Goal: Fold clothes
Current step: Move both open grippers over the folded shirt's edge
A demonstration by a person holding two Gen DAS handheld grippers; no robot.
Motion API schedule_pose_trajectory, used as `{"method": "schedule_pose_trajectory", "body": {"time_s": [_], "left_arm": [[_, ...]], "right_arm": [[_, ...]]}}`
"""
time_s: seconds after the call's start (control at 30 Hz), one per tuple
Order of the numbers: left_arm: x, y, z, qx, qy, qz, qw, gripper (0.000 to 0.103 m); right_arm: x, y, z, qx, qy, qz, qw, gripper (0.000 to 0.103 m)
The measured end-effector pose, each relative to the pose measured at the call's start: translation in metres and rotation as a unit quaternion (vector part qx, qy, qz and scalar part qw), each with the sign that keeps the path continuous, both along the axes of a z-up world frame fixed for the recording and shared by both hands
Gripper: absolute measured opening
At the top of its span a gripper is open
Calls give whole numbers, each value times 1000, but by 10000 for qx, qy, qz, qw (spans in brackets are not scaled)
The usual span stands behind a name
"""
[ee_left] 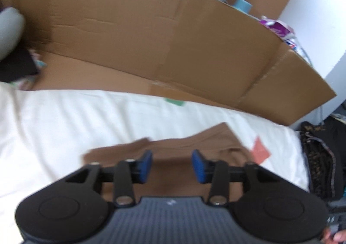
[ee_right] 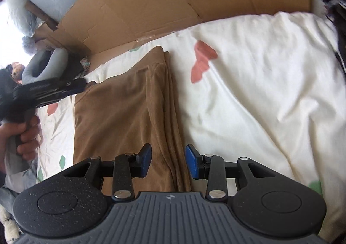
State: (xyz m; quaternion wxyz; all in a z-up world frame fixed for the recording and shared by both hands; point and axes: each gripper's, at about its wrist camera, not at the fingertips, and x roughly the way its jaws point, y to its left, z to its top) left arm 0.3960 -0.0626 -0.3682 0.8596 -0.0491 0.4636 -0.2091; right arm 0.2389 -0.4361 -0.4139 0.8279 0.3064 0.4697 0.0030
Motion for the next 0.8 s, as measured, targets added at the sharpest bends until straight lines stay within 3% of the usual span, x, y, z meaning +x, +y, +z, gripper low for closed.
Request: {"method": "schedule_pose_trajectory", "body": {"time_s": [0.07,0.2,0.43,0.47,0.53,0.57,0.6,0.67,0.77,0.8], "left_arm": [[1,11,-1,92,-39,101,9999,68],[6,24,-13,296,73,340,9990,68],[26,44,-44,307,717,899,9929,65],[30,48,-47,199,786,1024,9914,63],[36,56,-51,53,868,1320,9874,49],[37,60,-49,18,881,1479,9851,31],[39,64,-47,-52,891,1625,9827,23],[40,72,-40,-279,850,1779,9800,15],[37,74,-27,-164,596,1748,9827,14],[35,74,-26,-130,604,1690,9837,17]], "right_arm": [[8,0,0,-7,-21,62,10000,42],[15,-4,-5,-119,121,184,9997,42],[4,-26,-4,-183,250,41,9995,42],[0,-28,-3,-207,276,18,9994,42],[-6,-27,-1,-167,279,69,9994,42],[-9,-27,-1,-108,265,74,9996,42],[-12,-26,-1,-25,241,54,9997,42],[-16,-25,-1,173,179,-5,9997,42],[-24,-23,-1,363,150,-52,9992,42],[-26,-23,-1,398,137,-44,9991,43]]}}
